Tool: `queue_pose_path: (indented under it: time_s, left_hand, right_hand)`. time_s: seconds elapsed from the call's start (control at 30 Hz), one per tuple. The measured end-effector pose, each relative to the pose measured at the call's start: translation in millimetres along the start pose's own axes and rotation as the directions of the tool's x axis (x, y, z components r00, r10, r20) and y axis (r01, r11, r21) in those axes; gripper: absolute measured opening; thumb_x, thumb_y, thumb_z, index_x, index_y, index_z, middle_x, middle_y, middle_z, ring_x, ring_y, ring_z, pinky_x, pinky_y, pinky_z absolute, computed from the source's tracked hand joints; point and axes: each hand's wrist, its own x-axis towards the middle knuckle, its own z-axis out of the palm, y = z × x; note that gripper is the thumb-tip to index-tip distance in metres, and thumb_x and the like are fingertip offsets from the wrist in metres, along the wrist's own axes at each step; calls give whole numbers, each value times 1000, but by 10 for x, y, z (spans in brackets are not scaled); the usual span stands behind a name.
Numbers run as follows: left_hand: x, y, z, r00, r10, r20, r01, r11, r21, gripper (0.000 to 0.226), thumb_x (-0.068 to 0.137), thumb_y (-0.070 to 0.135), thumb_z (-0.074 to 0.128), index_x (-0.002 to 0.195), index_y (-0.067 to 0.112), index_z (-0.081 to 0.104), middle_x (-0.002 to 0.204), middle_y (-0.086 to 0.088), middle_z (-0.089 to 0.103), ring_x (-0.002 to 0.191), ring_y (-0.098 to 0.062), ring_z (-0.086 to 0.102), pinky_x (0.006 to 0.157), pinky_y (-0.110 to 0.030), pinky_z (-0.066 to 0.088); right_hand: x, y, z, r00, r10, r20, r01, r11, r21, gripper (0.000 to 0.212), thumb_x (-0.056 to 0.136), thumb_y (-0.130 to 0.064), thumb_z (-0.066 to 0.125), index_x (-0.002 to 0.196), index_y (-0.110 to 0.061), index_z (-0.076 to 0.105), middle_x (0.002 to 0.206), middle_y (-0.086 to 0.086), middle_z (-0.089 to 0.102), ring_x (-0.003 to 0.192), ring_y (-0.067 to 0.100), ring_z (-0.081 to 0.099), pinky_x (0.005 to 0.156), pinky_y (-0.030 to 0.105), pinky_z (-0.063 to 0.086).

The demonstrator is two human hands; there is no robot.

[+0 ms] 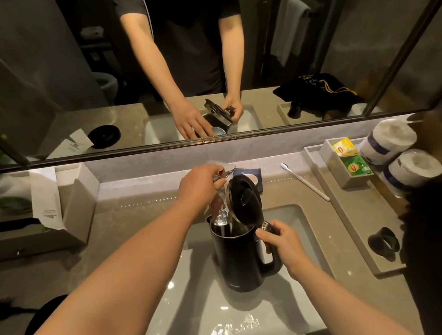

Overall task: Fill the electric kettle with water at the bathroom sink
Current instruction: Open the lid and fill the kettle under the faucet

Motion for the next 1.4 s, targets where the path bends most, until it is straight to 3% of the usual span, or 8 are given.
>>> queue_pose_path:
  time_s: [0.17,0.6,1.23,1.4]
  left_hand:
    - [-53,-97,-23,993,103,52,-103,995,-18,16,91,26,63,106,33,61,110,8,67,96,-17,60,74,-37,52]
    - [-81,-107,-9,990,118,70,-113,991,-68,28,90,20,62,116,29,58,119,5,63,102,-16,58,75,-28,42]
    - [-126,-161,31,984,149,100,-139,985,-99,33,89,17,60,115,36,51,121,10,56,104,-14,58,77,-26,45]
    - [-129,-194,43,985,136,109,-131,990,-55,47,91,16,59,135,28,49,141,7,51,123,-16,52,94,-33,49]
  right_hand:
    - [5,15,0,1000,10,-15,-10,1000,4,24,85,-29,73,88,-7,65,70,7,66,62,23,56,61,32,51]
    - [60,16,31,1000,8,-11,-8,1000,7,26,84,-28,75,92,-4,66,72,8,67,62,23,56,58,29,51]
    - [67,68,96,1000,10,-30,-9,999,43,33,80,-23,78,87,4,60,72,14,61,62,25,55,59,35,49]
    - [55,66,87,1000,9,-23,-7,997,81,26,79,-19,78,80,-2,59,68,15,59,57,23,52,55,34,47]
